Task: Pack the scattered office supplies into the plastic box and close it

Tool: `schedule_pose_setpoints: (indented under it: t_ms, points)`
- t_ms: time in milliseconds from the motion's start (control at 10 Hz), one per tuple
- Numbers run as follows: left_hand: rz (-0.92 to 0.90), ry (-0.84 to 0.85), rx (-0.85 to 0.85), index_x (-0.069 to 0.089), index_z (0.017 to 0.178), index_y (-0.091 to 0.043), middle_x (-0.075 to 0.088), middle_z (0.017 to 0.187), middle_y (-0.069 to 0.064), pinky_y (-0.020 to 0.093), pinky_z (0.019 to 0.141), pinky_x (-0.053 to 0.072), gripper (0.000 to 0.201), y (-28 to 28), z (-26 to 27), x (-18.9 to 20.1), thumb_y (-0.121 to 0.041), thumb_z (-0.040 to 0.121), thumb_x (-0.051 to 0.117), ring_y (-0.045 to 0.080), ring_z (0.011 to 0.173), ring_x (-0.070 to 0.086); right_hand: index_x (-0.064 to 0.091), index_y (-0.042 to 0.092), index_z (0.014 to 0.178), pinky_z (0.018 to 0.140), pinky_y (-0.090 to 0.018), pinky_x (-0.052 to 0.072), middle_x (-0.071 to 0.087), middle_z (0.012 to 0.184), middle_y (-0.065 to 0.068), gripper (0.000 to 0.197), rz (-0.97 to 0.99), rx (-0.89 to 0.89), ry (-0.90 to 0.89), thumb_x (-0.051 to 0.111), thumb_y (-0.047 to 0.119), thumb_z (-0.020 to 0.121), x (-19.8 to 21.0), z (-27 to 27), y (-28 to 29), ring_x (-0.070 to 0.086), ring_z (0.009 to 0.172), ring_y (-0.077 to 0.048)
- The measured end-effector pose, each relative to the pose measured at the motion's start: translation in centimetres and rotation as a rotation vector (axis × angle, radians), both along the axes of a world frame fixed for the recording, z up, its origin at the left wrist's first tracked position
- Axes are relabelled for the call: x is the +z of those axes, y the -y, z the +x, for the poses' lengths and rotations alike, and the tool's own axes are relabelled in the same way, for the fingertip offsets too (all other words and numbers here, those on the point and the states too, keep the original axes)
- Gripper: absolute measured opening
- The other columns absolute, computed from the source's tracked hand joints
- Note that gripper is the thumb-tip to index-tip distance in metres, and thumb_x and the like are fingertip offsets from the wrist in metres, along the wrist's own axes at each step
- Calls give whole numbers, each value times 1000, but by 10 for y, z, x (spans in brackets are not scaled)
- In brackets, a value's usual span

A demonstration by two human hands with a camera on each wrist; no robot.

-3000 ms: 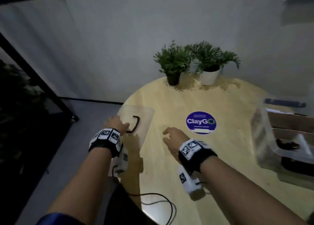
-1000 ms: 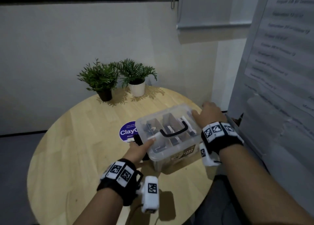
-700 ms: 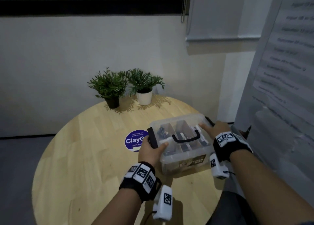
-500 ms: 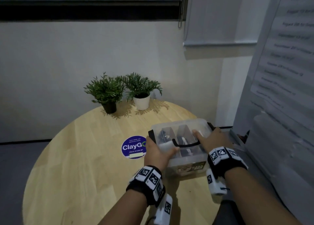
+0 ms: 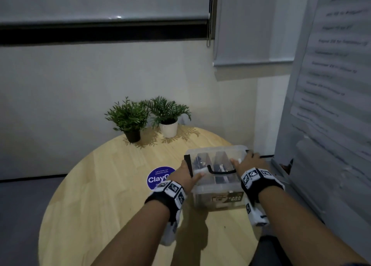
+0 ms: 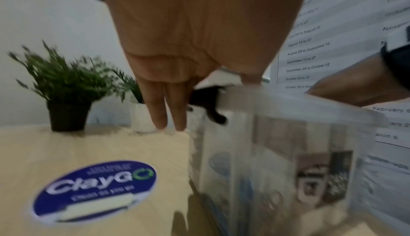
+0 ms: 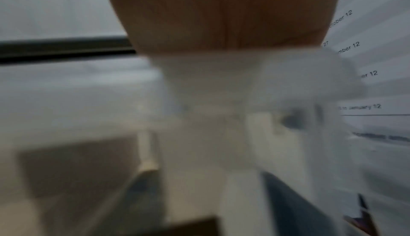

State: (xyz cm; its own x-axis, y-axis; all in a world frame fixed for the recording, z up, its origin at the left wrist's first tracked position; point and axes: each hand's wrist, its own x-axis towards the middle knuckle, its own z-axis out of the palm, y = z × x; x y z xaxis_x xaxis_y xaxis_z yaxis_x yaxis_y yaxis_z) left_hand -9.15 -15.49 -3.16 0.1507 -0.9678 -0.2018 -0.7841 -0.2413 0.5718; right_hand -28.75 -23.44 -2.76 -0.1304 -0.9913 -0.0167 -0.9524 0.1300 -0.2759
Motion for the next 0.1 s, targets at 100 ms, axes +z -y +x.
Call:
schedule_pose_setpoints:
  t_ms: [100]
  points:
    - [19, 22, 17, 30, 147, -13, 41, 149, 9, 35, 103, 38, 66, -21, 23, 24, -55, 96, 34, 27, 132, 45, 25, 11, 146, 111, -46, 29, 27, 152, -13, 74, -84, 204, -27, 40, 58, 90, 10, 28, -12, 31, 136, -36]
